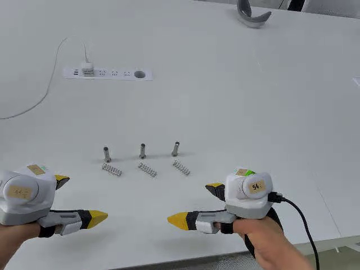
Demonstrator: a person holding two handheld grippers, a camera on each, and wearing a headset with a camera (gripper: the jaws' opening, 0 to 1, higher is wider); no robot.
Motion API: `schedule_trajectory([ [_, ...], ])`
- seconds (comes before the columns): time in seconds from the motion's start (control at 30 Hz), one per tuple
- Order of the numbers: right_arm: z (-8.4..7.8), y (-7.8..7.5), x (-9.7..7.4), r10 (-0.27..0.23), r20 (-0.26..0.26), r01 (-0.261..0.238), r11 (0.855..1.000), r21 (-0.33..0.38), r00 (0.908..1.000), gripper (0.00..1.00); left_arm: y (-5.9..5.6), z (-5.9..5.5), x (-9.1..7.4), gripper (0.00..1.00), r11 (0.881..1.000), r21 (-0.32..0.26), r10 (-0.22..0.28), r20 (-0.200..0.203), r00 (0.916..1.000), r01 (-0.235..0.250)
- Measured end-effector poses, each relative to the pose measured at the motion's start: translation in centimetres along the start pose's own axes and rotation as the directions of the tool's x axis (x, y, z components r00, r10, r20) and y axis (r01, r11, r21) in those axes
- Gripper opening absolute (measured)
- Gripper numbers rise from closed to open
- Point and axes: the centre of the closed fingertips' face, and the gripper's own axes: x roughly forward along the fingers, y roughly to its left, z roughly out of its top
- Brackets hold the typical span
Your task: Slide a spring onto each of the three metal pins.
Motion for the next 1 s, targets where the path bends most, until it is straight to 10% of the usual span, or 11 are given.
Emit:
schedule_trajectory([
  [1.0,-0.1,-0.2,0.2,0.002,0.001,-0.002,1.000,0.016,1.0000,0.86,-0.3,1.4,2.9,0.79,0.974,0.201,-0.091,-0.086,0.9922,0.107],
])
